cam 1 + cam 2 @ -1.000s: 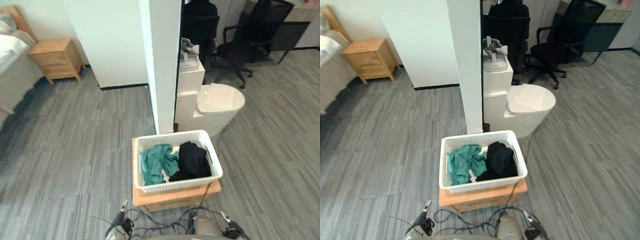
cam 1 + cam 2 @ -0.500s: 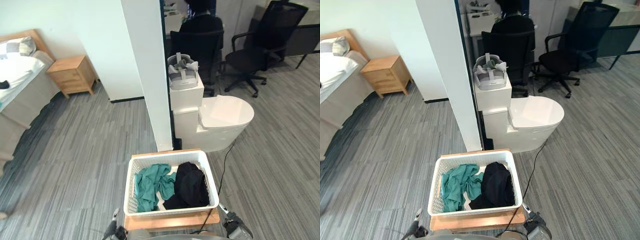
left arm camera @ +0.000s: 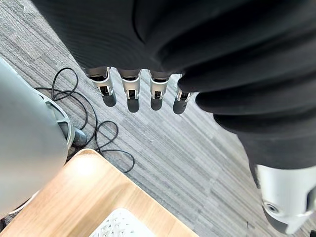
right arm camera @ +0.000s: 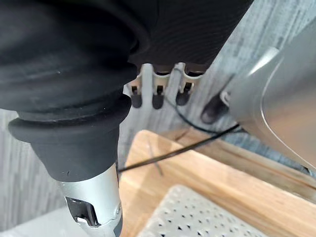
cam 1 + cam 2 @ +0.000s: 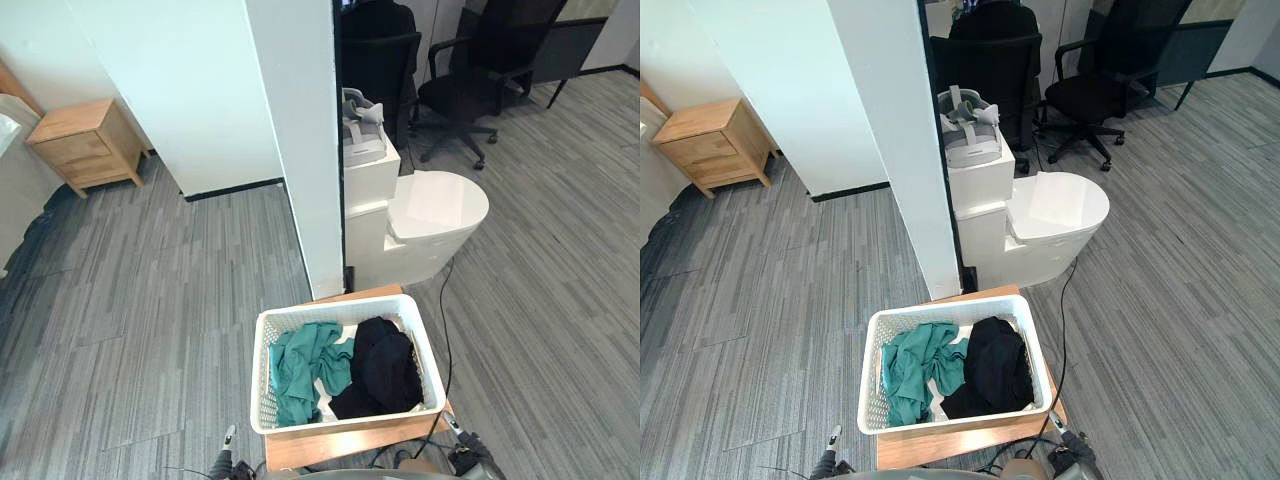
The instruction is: Pick up the laundry basket with both hands and put the clothes into the washing machine.
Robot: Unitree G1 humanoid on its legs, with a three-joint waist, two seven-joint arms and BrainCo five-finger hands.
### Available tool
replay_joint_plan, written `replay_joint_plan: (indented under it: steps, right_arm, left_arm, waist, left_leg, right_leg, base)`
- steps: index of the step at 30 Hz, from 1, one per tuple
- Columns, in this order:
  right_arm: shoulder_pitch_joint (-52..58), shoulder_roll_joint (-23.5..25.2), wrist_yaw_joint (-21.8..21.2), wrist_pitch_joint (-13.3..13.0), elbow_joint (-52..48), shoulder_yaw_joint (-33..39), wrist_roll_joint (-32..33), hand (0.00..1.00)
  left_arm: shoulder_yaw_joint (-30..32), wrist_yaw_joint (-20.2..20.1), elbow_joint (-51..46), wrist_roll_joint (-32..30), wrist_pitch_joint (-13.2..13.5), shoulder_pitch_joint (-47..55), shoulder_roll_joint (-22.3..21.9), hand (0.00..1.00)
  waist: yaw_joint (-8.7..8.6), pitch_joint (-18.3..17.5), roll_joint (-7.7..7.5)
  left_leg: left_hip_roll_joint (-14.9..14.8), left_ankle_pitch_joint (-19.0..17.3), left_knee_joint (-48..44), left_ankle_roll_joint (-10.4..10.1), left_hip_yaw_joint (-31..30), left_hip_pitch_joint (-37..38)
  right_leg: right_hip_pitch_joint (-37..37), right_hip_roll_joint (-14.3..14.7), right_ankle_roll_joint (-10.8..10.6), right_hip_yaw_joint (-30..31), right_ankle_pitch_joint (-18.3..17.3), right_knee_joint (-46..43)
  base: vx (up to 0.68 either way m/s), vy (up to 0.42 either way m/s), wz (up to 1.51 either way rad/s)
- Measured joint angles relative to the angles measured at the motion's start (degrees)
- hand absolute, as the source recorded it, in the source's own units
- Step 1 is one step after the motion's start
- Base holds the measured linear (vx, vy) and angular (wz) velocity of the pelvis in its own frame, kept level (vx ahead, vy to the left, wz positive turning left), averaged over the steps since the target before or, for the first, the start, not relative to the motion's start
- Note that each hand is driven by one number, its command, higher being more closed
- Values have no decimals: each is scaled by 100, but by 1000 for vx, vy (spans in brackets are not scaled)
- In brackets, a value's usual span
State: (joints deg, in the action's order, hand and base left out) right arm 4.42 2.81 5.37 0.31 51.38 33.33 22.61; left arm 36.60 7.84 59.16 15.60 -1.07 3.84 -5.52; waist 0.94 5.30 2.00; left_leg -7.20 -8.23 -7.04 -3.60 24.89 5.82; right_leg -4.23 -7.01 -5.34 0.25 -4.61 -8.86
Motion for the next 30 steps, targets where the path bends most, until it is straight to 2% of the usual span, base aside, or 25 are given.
replay_joint_plan:
  steps: [5,8,10,12,14,18,21,25,30]
  right_arm:
    - [132,-27,-2,-3,-5,211,44,0]
    - [241,-62,4,8,-80,438,177,0]
    - [427,-89,99,6,-598,541,232,0]
    - [617,-130,199,-1,-1377,568,266,0]
    - [760,-239,325,-75,-2285,631,265,0]
    - [796,-439,549,-410,-3715,725,258,0]
    - [795,-423,696,-462,-4551,735,238,0]
    - [790,-359,745,-617,-5371,733,116,0]
    - [698,-358,826,-670,-5707,683,-77,0]
  left_arm:
    - [185,-5,-2,194,12,9,15,0]
    - [736,1,-22,347,20,-27,93,0]
    - [1100,7,-81,416,28,-42,133,0]
    - [1149,63,-382,527,39,2,153,0]
    - [1122,130,-876,586,76,55,182,0]
    - [823,279,-1976,626,261,85,293,0]
    - [465,460,-2887,622,375,128,392,0]
    - [131,604,-3747,593,499,120,490,0]
    - [-262,640,-4099,418,580,118,525,0]
  waist:
    - [1,54,-46]
    - [1,108,-65]
    - [-6,124,-67]
    - [-8,175,-74]
    - [-8,223,-87]
    - [-16,283,-93]
    - [-12,317,-110]
    - [-15,453,-112]
    - [-16,466,-102]
  left_leg:
    - [-26,3,124,-6,148,31]
    - [-20,32,228,-51,199,76]
    - [-11,31,232,-51,196,8]
    - [-10,31,231,-51,198,-42]
    - [-22,31,222,-51,197,-83]
    - [-52,31,202,-53,187,-204]
    - [-59,30,183,-53,186,-324]
    - [-61,30,196,-53,176,-374]
    - [-59,30,201,-53,184,-411]
  right_leg:
    - [-31,74,1,120,82,166]
    - [-24,89,1,140,125,236]
    - [-82,85,1,140,125,248]
    - [-129,85,0,146,125,258]
    - [-161,92,1,142,125,262]
    - [-225,100,1,129,125,291]
    - [-321,98,8,106,130,307]
    - [-350,93,9,59,132,307]
    - [-398,95,13,69,135,307]
  base:
    - [24,1,-17]
    - [20,-2,-7]
    - [0,0,0]
    - [0,0,0]
    - [0,0,0]
    - [4,-10,5]
    - [28,-12,5]
    - [25,-4,7]
    - [2,-1,0]
